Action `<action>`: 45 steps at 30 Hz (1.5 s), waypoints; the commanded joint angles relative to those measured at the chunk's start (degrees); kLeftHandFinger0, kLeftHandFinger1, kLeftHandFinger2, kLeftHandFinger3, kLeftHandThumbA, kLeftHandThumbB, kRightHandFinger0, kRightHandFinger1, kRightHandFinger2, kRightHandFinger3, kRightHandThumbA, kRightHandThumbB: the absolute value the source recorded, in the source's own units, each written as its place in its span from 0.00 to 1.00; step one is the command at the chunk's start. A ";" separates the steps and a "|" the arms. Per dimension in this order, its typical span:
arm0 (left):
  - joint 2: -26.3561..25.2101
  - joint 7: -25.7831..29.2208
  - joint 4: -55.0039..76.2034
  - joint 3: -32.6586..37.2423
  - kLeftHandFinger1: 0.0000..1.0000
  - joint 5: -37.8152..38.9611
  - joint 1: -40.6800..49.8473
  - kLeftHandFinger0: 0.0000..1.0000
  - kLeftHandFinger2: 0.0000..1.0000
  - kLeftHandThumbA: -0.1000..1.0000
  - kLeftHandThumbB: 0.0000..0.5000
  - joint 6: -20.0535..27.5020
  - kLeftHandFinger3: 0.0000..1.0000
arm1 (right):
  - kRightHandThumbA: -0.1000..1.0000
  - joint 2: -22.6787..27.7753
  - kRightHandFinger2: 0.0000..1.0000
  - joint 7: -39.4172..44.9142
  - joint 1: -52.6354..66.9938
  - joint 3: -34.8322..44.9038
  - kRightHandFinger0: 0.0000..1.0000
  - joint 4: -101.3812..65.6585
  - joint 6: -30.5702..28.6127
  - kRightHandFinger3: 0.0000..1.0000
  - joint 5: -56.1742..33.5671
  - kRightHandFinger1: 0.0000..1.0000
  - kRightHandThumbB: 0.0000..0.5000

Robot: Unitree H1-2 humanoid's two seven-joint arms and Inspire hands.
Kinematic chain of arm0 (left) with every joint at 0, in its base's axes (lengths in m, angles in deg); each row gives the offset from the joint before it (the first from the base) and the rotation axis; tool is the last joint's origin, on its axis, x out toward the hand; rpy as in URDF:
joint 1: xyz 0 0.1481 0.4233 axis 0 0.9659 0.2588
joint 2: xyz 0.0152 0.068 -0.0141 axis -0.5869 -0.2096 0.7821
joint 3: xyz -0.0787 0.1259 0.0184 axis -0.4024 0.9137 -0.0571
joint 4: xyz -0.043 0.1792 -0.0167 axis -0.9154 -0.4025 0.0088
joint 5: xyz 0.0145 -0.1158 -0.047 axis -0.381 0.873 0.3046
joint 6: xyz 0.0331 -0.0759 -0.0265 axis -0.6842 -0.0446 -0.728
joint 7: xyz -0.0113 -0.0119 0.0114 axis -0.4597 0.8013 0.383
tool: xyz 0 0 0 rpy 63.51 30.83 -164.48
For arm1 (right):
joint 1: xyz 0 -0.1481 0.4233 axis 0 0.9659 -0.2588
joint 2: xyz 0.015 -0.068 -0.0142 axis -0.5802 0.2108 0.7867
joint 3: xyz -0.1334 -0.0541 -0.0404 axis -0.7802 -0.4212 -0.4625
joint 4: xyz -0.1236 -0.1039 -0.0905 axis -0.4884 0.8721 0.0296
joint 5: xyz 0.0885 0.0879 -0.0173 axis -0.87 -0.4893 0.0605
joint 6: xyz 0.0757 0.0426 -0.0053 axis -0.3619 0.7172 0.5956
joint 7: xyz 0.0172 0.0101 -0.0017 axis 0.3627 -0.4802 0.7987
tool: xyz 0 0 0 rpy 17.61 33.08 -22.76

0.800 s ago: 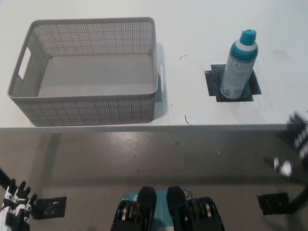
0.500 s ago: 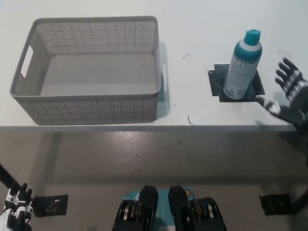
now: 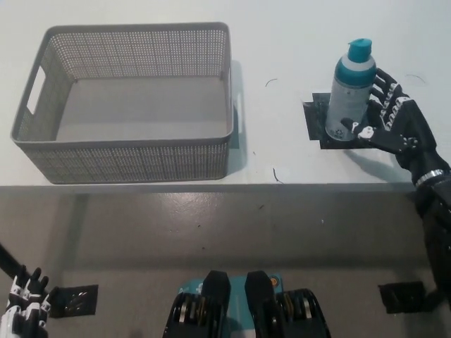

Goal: Use the right hand to pick up an air purifying spray and put it inside a container

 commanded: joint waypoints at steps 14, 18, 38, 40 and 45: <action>-3.13 -1.45 4.09 -2.39 1.00 10.49 -0.41 1.00 1.00 0.50 0.68 -7.86 1.00 | 0.49 -6.61 1.00 -3.59 -23.08 8.81 1.00 37.57 -13.21 1.00 -4.45 1.00 0.96; -3.38 -0.53 4.95 -2.27 1.00 10.36 0.62 1.00 1.00 0.32 0.81 -9.04 1.00 | 0.06 -9.08 1.00 -18.45 -27.84 12.26 1.00 43.39 -13.16 0.86 -4.01 1.00 0.81; -3.89 -0.65 3.97 1.05 1.00 6.56 -0.70 0.92 1.00 0.13 0.99 -11.37 1.00 | 0.00 -9.17 0.44 -18.60 -27.61 11.57 0.42 7.98 -12.74 0.38 -1.41 0.41 0.83; -4.05 -0.95 4.04 1.92 1.00 5.51 -0.44 0.91 1.00 0.17 1.00 -11.21 1.00 | 0.00 -10.68 0.43 -18.08 -28.46 9.56 0.46 -1.61 -7.44 0.38 -1.43 0.40 0.81; -4.06 -1.28 3.82 2.56 1.00 5.88 -0.67 0.99 1.00 0.18 1.00 -12.21 1.00 | 0.00 -12.24 0.39 -17.26 -30.40 4.40 0.48 -8.44 -2.93 0.35 2.34 0.40 0.89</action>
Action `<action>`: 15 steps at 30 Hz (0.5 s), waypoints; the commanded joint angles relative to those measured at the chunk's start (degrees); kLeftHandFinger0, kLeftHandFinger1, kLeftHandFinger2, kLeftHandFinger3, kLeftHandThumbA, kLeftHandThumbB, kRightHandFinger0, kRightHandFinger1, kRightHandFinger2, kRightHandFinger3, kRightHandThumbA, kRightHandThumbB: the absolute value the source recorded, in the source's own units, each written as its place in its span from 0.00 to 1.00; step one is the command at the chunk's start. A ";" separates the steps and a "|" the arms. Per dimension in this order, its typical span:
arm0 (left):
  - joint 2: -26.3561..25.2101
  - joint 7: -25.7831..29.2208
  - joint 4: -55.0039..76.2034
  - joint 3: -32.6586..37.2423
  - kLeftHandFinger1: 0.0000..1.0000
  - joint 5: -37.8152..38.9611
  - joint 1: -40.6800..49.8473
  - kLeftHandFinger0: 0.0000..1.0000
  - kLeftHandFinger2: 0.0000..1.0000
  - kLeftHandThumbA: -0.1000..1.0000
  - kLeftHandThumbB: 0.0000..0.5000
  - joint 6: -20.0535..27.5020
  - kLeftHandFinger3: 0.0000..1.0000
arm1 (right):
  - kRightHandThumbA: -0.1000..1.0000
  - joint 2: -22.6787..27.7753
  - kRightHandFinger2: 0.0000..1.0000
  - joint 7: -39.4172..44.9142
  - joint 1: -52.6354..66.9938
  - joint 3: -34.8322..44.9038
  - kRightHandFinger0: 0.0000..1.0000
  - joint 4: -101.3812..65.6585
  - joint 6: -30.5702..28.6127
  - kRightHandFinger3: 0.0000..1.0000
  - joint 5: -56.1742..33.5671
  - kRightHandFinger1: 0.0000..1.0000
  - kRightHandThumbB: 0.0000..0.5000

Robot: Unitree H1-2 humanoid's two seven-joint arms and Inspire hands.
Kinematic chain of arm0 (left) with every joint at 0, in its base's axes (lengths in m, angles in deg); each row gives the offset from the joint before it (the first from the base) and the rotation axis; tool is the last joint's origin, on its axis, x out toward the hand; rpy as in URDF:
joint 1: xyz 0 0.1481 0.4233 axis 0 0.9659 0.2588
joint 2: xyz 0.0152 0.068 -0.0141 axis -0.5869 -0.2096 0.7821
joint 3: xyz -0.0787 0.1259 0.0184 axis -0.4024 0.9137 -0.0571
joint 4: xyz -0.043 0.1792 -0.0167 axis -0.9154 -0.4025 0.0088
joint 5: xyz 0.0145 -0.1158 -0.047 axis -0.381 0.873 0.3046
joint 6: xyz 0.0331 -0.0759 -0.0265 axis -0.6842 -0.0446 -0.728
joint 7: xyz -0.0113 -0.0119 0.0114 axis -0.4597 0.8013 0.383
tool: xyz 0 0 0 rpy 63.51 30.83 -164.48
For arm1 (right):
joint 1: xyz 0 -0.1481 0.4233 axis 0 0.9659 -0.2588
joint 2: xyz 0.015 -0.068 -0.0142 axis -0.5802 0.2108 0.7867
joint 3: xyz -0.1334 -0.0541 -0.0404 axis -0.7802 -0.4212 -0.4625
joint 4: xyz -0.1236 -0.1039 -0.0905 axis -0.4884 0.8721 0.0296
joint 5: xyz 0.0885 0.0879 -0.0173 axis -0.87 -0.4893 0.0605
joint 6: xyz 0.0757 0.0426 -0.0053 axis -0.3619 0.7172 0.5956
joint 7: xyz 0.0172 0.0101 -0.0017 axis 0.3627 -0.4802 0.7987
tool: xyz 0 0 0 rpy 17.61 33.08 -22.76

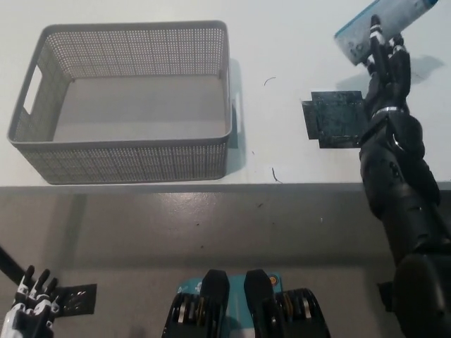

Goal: Use the right hand to pick up an air purifying spray and put it inside a container

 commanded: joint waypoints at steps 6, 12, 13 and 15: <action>-1.60 -1.43 2.43 2.68 1.00 -1.91 0.05 0.98 1.00 0.14 0.90 -1.10 1.00 | 0.00 -4.37 0.39 4.60 -10.19 -16.47 0.44 -30.30 9.85 0.38 11.15 0.38 0.89; -1.60 -1.02 1.87 2.45 1.00 -1.01 -0.31 0.99 1.00 0.11 0.99 -0.98 1.00 | 0.00 -6.23 0.33 4.98 -8.53 -22.77 0.38 -25.16 9.08 0.33 13.65 0.30 0.94; -1.61 -1.02 1.78 2.45 1.00 -0.83 -0.41 1.00 1.00 0.11 1.00 -0.95 1.00 | 0.00 -6.17 0.32 4.95 -8.44 -23.37 0.37 -24.73 9.01 0.33 13.42 0.30 0.94; -1.31 -1.28 1.53 2.23 1.00 0.10 -0.42 1.00 1.00 0.07 1.00 -0.63 1.00 | 0.00 -6.90 0.31 5.89 -8.18 -24.58 0.40 -21.98 9.98 0.33 12.47 0.30 0.93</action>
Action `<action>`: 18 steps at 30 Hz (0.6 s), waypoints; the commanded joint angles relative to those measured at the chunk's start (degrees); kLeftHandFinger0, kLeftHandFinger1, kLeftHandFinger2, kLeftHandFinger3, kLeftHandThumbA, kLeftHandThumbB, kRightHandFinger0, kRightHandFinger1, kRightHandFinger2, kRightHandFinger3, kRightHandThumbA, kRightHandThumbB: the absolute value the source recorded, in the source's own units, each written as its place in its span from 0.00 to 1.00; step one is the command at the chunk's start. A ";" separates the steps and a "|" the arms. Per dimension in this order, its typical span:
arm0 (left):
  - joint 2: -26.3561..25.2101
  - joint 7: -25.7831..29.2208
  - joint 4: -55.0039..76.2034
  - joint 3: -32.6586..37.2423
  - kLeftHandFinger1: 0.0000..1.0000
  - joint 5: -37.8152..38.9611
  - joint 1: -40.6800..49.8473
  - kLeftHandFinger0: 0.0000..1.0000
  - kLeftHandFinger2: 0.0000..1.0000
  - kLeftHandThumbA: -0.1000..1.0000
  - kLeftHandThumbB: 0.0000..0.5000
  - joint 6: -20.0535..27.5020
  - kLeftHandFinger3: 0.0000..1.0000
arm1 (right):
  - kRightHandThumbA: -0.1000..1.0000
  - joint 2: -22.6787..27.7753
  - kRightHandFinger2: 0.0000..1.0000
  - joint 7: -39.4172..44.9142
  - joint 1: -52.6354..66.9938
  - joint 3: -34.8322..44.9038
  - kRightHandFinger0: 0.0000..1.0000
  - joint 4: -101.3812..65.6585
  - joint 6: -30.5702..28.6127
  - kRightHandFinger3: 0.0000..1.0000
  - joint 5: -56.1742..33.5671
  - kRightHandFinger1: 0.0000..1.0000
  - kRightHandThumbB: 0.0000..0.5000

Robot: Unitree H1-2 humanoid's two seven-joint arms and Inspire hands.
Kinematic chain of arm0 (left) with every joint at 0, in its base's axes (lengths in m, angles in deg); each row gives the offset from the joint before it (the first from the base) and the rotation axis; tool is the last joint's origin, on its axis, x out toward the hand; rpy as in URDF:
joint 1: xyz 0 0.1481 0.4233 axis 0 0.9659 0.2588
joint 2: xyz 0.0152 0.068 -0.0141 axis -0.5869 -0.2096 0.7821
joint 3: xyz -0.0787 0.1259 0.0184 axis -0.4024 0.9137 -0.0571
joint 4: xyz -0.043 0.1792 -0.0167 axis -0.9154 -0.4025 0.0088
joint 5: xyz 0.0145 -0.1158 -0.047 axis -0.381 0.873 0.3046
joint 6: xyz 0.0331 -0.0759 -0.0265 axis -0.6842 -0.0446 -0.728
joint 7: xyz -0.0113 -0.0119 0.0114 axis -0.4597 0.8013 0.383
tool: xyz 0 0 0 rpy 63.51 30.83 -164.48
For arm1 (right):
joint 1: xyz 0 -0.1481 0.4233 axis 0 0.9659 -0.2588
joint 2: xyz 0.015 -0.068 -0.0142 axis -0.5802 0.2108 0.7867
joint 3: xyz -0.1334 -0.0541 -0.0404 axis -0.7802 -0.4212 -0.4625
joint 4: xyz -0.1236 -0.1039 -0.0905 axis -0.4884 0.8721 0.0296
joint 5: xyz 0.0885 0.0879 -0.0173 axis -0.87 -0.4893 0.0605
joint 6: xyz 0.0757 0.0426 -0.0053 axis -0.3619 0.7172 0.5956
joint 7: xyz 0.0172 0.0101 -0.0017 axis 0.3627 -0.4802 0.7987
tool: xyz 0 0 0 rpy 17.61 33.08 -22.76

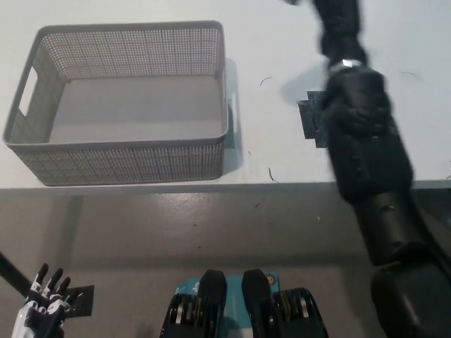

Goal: Use the right hand to pick up an air purifying spray and put it inside a container

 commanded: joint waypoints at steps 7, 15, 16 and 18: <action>-1.27 -0.82 1.07 0.42 1.00 -1.06 -0.83 0.88 1.00 0.12 0.98 0.54 1.00 | 0.08 -3.24 0.33 2.78 -5.81 -8.20 0.59 8.59 -1.93 0.32 8.88 0.46 0.94; -1.37 -1.05 1.28 1.64 1.00 -2.57 -0.50 0.89 1.00 0.16 0.95 0.76 1.00 | 0.00 -5.06 0.34 3.90 -3.80 -9.96 0.39 13.54 -3.47 0.34 10.73 0.33 0.97; -1.24 -0.97 1.36 1.80 1.00 -2.66 -0.42 0.91 1.00 0.17 0.93 0.60 1.00 | 0.00 -5.12 0.33 4.04 -3.43 -10.13 0.37 13.89 -4.13 0.34 10.89 0.31 0.97; -1.22 -0.46 1.92 1.86 1.00 -2.91 -0.33 0.92 1.00 0.20 0.94 0.09 1.00 | 0.00 -5.30 0.33 4.28 -3.00 -10.37 0.37 15.90 -6.46 0.34 11.28 0.32 0.95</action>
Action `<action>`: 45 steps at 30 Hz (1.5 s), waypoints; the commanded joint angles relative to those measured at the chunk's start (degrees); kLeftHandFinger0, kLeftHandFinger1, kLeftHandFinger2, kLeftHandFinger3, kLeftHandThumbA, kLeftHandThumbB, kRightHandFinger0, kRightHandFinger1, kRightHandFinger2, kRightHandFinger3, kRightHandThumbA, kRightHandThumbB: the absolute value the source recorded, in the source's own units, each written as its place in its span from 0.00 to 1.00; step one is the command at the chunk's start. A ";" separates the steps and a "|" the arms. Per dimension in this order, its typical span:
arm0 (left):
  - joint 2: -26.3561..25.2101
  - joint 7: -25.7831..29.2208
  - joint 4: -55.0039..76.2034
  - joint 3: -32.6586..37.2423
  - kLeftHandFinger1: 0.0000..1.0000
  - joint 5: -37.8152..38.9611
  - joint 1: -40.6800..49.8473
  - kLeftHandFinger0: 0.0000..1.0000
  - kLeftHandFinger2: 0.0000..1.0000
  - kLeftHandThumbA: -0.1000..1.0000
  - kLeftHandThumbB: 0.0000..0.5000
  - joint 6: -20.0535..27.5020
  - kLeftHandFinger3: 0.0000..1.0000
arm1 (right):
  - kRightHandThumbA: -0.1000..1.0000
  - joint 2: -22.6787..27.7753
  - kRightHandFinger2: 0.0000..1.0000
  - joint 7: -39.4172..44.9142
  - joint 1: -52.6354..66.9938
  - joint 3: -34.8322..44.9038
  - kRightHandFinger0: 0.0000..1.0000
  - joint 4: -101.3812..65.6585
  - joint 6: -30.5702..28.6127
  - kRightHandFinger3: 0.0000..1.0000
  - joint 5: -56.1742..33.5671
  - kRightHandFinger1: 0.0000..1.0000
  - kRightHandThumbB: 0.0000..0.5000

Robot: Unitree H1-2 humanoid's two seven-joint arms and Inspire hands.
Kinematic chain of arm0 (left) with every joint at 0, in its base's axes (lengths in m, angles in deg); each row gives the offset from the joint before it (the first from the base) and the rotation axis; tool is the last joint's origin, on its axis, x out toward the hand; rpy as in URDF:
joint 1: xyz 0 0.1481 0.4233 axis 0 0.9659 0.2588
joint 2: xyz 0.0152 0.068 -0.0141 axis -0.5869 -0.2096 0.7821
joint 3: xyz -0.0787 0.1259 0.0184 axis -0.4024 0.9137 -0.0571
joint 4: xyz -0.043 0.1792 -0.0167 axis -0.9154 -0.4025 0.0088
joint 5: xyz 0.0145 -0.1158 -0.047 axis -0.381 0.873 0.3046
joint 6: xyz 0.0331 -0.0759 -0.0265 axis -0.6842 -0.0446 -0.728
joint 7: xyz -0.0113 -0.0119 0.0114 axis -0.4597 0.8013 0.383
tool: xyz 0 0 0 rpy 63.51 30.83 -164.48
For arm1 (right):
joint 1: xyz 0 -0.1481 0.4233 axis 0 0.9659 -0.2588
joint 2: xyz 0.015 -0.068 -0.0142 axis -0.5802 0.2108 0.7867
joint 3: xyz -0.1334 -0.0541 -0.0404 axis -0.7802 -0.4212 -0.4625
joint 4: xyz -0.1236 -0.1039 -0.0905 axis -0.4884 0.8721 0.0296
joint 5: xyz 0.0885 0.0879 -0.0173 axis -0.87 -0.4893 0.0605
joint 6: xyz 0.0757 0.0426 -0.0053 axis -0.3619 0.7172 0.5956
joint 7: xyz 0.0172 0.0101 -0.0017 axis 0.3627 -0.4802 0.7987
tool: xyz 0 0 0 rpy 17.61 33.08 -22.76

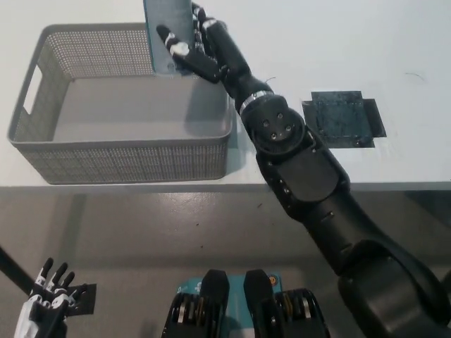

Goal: Use the right hand to pick up an air purifying spray and put it inside a container

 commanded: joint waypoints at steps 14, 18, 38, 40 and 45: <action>-0.40 -0.72 2.42 -0.03 1.00 0.27 -0.21 0.98 1.00 0.14 1.00 -0.81 1.00 | 0.72 1.81 1.00 13.40 -0.77 0.63 1.00 -0.55 -3.51 1.00 -0.87 1.00 1.00; -0.40 -0.73 2.23 0.15 1.00 -0.81 0.58 0.95 1.00 0.14 0.85 0.29 1.00 | 0.76 3.56 1.00 13.56 1.71 2.04 1.00 -9.66 0.53 1.00 -1.17 1.00 1.00; -0.11 -0.24 2.56 -2.14 1.00 0.43 2.33 0.99 1.00 0.15 0.86 0.52 1.00 | 0.91 18.06 1.00 12.01 43.06 10.53 1.00 -63.81 -3.53 1.00 -2.84 1.00 1.00; 0.28 -0.62 2.17 -2.40 1.00 0.65 2.92 1.00 1.00 0.15 0.91 1.67 1.00 | 0.91 18.77 1.00 11.37 49.73 11.18 1.00 -63.26 -6.10 1.00 -2.13 1.00 0.97; -0.33 -1.16 1.27 -2.25 1.00 -2.21 3.61 0.98 1.00 0.27 0.98 6.18 1.00 | 0.96 20.31 1.00 10.63 62.23 11.72 1.00 -55.57 -15.13 1.00 -0.43 1.00 0.81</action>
